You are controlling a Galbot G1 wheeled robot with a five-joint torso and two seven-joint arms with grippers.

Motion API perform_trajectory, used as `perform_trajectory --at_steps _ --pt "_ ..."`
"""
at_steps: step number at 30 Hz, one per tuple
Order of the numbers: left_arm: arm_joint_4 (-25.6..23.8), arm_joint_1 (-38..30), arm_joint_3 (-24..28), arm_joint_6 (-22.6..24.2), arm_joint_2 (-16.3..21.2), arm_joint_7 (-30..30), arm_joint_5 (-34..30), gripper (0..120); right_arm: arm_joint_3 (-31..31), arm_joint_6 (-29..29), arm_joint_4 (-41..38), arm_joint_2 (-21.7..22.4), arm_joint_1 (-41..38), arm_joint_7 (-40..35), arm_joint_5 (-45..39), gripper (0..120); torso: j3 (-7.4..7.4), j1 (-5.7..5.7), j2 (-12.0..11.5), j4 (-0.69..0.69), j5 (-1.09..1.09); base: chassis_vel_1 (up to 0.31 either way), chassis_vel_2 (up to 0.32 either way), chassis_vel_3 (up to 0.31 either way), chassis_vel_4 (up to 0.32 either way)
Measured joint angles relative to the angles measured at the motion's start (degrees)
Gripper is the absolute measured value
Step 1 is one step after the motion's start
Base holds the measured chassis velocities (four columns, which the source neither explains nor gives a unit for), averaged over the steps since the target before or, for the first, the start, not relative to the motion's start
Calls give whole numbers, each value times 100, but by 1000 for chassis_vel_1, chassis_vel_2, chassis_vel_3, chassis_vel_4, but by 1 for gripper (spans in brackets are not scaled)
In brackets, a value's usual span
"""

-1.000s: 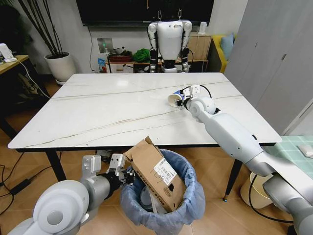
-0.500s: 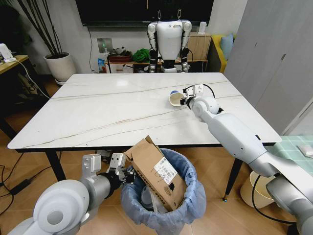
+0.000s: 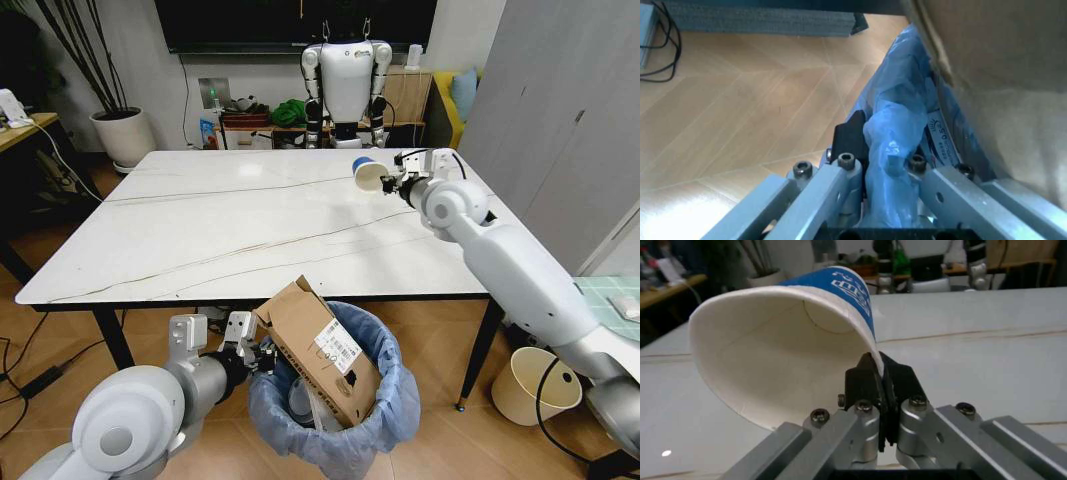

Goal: Pick up the trash bin and place the trash from the table into it.

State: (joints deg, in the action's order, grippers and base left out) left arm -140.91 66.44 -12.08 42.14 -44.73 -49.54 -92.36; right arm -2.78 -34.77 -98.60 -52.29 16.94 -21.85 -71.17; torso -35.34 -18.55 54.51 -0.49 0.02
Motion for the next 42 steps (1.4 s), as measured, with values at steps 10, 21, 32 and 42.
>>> perform_trajectory --at_steps 10,21,32,42 --pt "2 12 -21 0 -4 -70 -13 3 908 41 -1939 1126 1247 806 -665 0 1 1 1 -5 -1 0 0 0 0" --pt "-23 57 -265 0 -9 -168 -133 3 1203 156 -3051 1489 1557 943 -1295 0 0 1 0 3 -1 0 0 0 0" --pt "-124 176 -518 0 -44 -307 -285 3 2429 174 -4466 1720 4000 1217 -942 0 0 0 0 2 -2 0 0 0 0" --pt "-46 51 -562 0 -80 -313 -301 3 3176 171 -4501 1683 5614 1538 -211 0 -1 0 -1 1 -2 0 0 0 0"
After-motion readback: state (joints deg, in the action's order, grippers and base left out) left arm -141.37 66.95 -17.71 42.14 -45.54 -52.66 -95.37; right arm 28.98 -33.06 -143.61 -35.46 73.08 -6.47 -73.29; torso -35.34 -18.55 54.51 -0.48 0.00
